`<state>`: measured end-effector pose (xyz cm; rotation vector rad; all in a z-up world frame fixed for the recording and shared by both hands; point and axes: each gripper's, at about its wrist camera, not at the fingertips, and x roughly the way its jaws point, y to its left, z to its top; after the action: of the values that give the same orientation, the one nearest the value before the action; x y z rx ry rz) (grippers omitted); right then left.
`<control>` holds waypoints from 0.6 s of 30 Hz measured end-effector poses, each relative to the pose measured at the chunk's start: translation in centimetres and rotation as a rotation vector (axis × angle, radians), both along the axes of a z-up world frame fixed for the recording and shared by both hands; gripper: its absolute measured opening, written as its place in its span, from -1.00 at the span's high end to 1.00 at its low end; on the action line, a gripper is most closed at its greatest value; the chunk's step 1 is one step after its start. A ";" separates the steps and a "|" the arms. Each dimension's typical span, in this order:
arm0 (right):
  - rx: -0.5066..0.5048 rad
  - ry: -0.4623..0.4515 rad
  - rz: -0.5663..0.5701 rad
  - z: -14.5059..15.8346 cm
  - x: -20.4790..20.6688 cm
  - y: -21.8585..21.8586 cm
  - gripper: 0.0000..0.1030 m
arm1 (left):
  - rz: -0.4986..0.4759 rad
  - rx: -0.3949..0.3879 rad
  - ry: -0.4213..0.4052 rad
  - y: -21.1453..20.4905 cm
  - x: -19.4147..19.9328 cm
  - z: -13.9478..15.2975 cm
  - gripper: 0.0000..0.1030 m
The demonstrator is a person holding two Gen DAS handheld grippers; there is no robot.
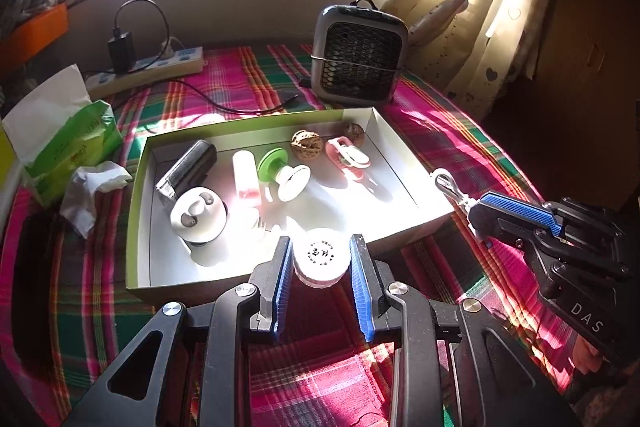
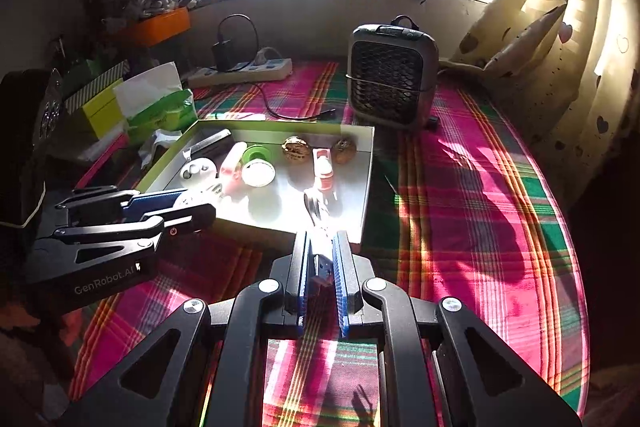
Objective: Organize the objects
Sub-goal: 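Carry the tape roll with the left tool while the right tool carries the cable over the box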
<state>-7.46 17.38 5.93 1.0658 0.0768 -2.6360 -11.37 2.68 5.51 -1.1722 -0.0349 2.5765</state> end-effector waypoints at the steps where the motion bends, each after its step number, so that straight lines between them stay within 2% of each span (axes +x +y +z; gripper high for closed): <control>1: 0.000 0.001 0.000 0.1 -0.3 -0.1 0.77 | 0.001 0.002 -0.002 -0.1 -0.1 -0.1 0.50; 18: 0.011 -0.020 0.020 -0.1 -3.9 -2.2 0.76 | 0.024 0.018 -0.030 -1.7 -2.2 -1.1 0.51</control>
<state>-11.36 15.15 5.86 1.0895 0.0978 -2.6097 -13.56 0.98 4.43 -1.2113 -0.0792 2.5740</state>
